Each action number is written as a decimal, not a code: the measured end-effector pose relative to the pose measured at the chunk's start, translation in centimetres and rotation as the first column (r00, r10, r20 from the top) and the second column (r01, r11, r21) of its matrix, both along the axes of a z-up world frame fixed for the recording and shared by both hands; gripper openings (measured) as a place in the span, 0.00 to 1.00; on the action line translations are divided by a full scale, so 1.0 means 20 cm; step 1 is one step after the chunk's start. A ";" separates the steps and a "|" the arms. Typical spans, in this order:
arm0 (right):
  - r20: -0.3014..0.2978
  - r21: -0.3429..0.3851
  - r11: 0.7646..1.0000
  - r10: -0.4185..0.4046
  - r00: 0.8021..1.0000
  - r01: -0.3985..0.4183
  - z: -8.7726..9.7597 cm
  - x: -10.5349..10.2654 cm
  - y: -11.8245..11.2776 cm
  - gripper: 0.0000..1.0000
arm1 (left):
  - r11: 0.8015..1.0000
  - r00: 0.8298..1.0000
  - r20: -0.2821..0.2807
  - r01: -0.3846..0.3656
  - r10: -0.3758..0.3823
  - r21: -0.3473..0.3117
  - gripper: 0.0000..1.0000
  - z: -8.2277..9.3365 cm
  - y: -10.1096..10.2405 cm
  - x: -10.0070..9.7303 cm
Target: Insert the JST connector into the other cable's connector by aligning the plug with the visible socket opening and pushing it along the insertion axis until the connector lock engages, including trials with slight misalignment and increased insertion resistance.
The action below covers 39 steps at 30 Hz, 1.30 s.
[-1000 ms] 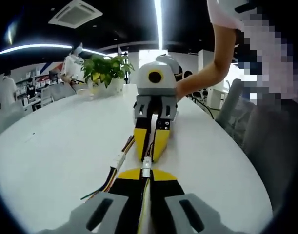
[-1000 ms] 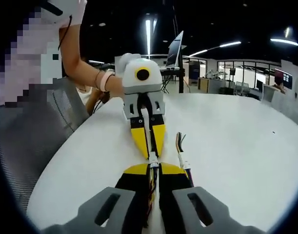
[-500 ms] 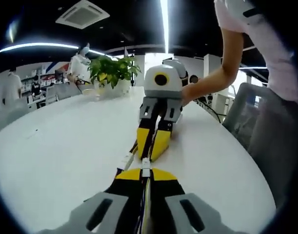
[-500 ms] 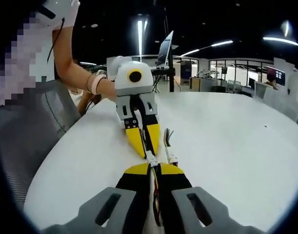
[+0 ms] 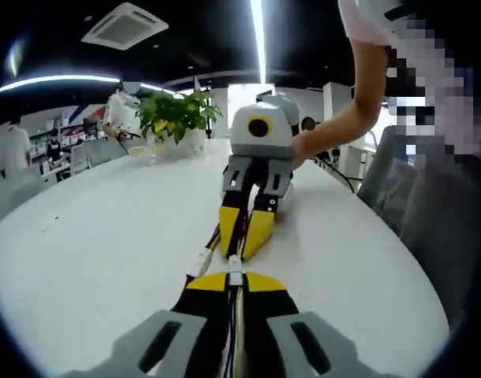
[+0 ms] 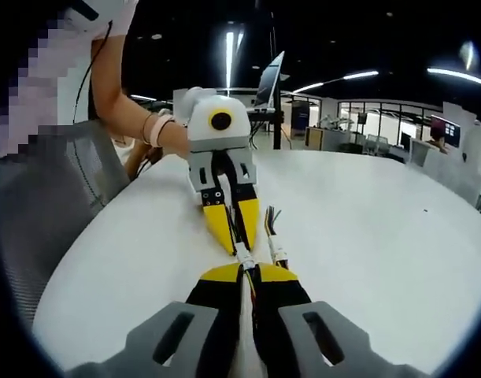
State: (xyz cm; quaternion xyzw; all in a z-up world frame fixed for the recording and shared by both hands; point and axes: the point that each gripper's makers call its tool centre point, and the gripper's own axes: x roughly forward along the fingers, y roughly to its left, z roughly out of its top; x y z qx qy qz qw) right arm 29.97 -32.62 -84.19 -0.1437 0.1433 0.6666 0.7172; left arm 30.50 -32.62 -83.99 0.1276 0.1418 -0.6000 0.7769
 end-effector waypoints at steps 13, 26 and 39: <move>-0.003 -0.016 0.999 -0.029 1.000 0.029 -0.01 0.00 0.00 0.03 | 0.999 1.000 0.026 0.010 -0.012 0.043 0.00 0.00 -0.01 -0.01; -0.030 -0.026 0.998 -0.061 0.998 0.061 -0.03 0.01 0.00 0.04 | 0.998 1.000 0.024 0.018 -0.020 0.062 0.01 -0.01 0.00 0.00; -0.070 -0.017 0.995 -0.099 0.993 0.098 -0.03 0.03 -0.03 0.08 | 0.997 0.999 -0.036 -0.012 0.015 0.071 0.08 -0.02 0.03 0.01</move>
